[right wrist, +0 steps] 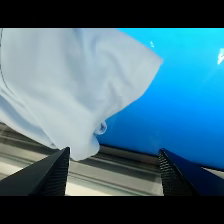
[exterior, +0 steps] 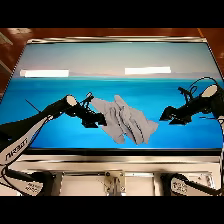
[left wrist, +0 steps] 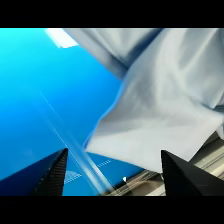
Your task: Fold the shirts.
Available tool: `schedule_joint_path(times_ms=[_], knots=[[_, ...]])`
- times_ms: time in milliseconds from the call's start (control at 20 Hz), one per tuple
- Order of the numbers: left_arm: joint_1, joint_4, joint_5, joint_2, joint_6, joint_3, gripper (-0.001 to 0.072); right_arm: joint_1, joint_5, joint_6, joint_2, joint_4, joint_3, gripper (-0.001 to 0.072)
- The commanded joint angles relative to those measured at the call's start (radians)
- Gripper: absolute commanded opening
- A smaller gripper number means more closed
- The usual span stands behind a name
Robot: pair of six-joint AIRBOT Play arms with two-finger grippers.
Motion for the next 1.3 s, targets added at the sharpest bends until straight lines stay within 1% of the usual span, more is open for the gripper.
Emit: schedule_joint_path(times_ms=[0,50,100,150,200,250,300,350,400,500,600,750,900,1100,1150,1200,1250], knots=[[-0.015,-0.043,0.045,-0.040,0.016,-0.004,0.0700,0.000,-0.021,0.026,-0.002,-0.002,0.000,0.0674],[-0.016,-0.055,0.066,-0.043,0.018,-0.004,0.0698,0.001,-0.030,0.036,-0.002,-0.002,0.000,0.0675],[-0.017,-0.069,0.089,-0.046,0.021,-0.004,0.0666,0.001,-0.043,0.048,-0.002,-0.002,-0.002,0.0675],[-0.019,-0.076,0.106,-0.050,0.021,-0.004,0.0483,0.000,-0.056,0.062,-0.002,-0.003,-0.005,0.0675],[-0.020,-0.081,0.115,-0.053,0.021,-0.004,0.0272,0.000,-0.074,0.078,-0.002,-0.006,-0.015,0.0675],[-0.020,-0.084,0.121,-0.055,0.024,-0.004,0.0152,0.000,-0.092,0.093,-0.002,-0.016,-0.031,0.0675],[-0.018,-0.084,0.111,-0.053,0.062,-0.004,0.0062,0.000,-0.108,0.103,-0.002,-0.028,-0.050,0.0675],[-0.011,-0.084,0.084,-0.051,0.096,-0.004,0.0034,0.000,-0.128,0.104,-0.002,-0.033,-0.075,0.0675],[0.000,-0.083,0.056,-0.051,0.095,-0.004,0.0034,0.000,-0.151,0.104,-0.005,-0.032,-0.098,0.0675],[0.024,-0.083,-0.002,-0.045,0.122,-0.003,0.0034,0.000,-0.202,0.116,-0.026,-0.015,-0.141,0.0675],[0.039,-0.083,-0.029,-0.030,0.133,-0.003,0.0033,0.001,-0.245,0.127,-0.064,0.031,-0.171,0.0675],[0.037,-0.083,-0.029,0.002,0.136,-0.003,0.0033,0.002,-0.276,0.110,-0.134,0.137,-0.177,0.0675],[0.037,-0.083,-0.029,0.027,0.136,-0.002,0.0033,0.002,-0.327,0.129,-0.170,0.172,-0.177,0.0675],[0.037,-0.084,-0.018,0.041,0.136,-0.002,0.0033,0.008,-0.344,0.151,-0.212,0.192,-0.177,0.0674],[0.037,-0.084,-0.018,0.042,0.136,-0.002,0.0033,0.021,-0.353,0.150,-0.218,0.193,-0.176,0.0648],[0.037,-0.084,-0.018,0.043,0.138,-0.002,0.0033,0.039,-0.371,0.150,-0.220,0.193,-0.176,0.0535],[0.037,-0.084,-0.017,0.048,0.156,-0.002,0.0033,0.059,-0.401,0.149,-0.220,0.195,-0.176,0.0374]])
